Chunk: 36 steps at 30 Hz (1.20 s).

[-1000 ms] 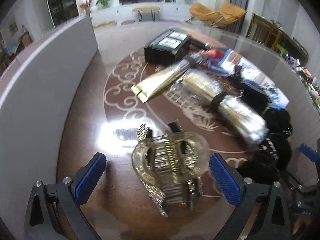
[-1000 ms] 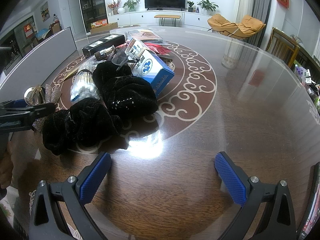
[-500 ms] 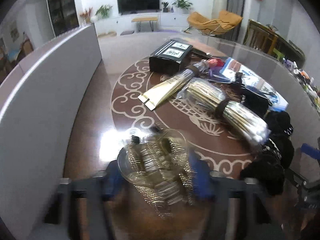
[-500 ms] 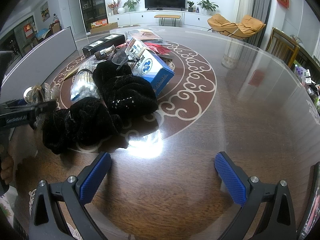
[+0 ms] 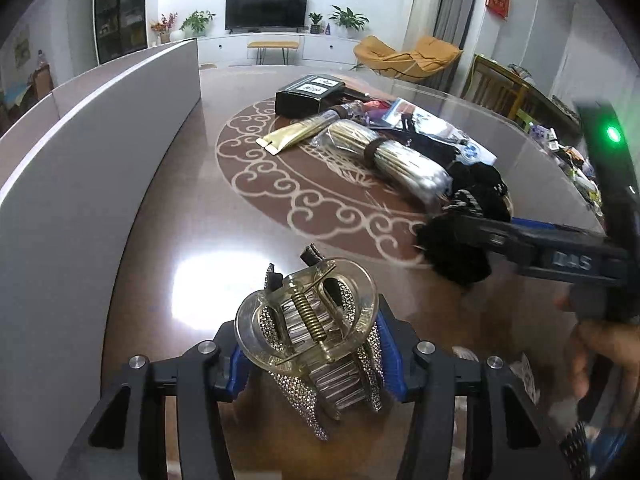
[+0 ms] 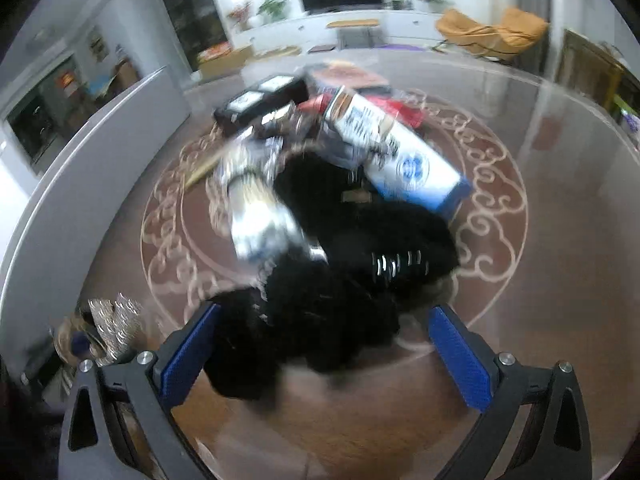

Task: Organize objects
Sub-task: 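Reach the left tool to the clear claw clip and close on it, then carry the claw clip to the bin with left tool while right tool drops a black bag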

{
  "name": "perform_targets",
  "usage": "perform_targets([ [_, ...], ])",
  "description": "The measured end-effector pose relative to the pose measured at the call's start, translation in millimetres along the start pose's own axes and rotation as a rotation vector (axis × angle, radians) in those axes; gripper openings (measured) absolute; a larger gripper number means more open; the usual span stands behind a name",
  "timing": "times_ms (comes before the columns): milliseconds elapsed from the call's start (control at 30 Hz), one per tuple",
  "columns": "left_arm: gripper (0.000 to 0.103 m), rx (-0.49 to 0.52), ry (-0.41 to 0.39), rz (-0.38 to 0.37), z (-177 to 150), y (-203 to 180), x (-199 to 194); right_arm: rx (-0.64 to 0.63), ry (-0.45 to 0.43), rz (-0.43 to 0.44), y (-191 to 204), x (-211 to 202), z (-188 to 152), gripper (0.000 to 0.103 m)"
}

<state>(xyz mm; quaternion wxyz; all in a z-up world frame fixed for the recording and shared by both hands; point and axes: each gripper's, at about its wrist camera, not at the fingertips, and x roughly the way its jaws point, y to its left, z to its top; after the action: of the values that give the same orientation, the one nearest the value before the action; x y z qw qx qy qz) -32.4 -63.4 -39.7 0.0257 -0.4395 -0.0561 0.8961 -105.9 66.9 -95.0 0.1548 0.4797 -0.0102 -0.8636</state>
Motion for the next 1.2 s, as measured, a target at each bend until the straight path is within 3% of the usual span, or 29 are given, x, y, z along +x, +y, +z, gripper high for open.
perform_targets([
  [133, 0.053, -0.003, -0.012, -0.023, -5.4, 3.3, -11.8, -0.046, -0.035, -0.073, -21.8, -43.0, -28.1, 0.096],
  [200, 0.053, -0.004, -0.016, -0.032, -5.0, 2.0, -13.2, -0.024, -0.025, -0.065, -34.0, -58.7, -34.9, 0.097],
  [367, 0.053, -0.008, -0.018, -0.038, -4.6, -0.3, -19.2, 0.111, 0.061, 0.063, -30.0, -38.4, -14.4, 0.097],
  [433, 0.053, -0.011, -0.015, -0.044, -3.7, 1.3, -26.1, 0.063, 0.070, 0.051, -11.9, -24.7, -10.9, 0.096],
  [467, 0.053, -0.017, -0.019, -0.056, -1.9, 2.9, -34.3, 0.009, 0.082, 0.016, -1.5, -14.7, -9.5, 0.082],
  [500, 0.053, -0.021, -0.028, -0.066, -0.1, 4.2, -42.4, -0.031, 0.099, -0.036, 4.2, -9.1, -11.4, 0.051],
  [533, 0.053, -0.025, -0.041, -0.074, 2.1, 6.1, -52.2, -0.046, 0.084, -0.070, 5.2, -12.1, -13.1, 0.039],
  [667, 0.053, -0.071, -0.118, -0.131, 16.2, 27.6, -108.1, -0.030, 0.051, -0.007, -0.4, -51.4, -22.0, 0.039],
  [733, 0.053, -0.080, -0.156, -0.120, 20.6, 44.2, -132.4, -0.033, 0.033, 0.057, 10.0, -73.8, -17.6, 0.039],
  [833, 0.053, -0.114, -0.198, -0.044, 26.5, 87.4, -169.3, -0.092, -0.012, 0.191, 56.7, -108.1, 5.7, 0.039],
  [933, 0.053, -0.147, -0.212, 0.089, 27.0, 138.5, -192.5, -0.186, -0.058, 0.357, 127.8, -138.1, 36.8, 0.039],
  [1000, 0.053, -0.171, -0.176, 0.182, 24.6, 174.8, -192.5, -0.268, -0.072, 0.456, 184.2, -146.1, 55.5, 0.039],
  [1100, 0.053, -0.206, -0.102, 0.241, 18.8, 214.1, -179.3, -0.360, -0.062, 0.512, 248.6, -136.2, 66.0, 0.039],
  [1200, 0.057, -0.220, -0.004, 0.285, 14.4, 236.2, -156.5, -0.409, -0.010, 0.533, 302.5, -99.2, 65.6, 0.042],
])
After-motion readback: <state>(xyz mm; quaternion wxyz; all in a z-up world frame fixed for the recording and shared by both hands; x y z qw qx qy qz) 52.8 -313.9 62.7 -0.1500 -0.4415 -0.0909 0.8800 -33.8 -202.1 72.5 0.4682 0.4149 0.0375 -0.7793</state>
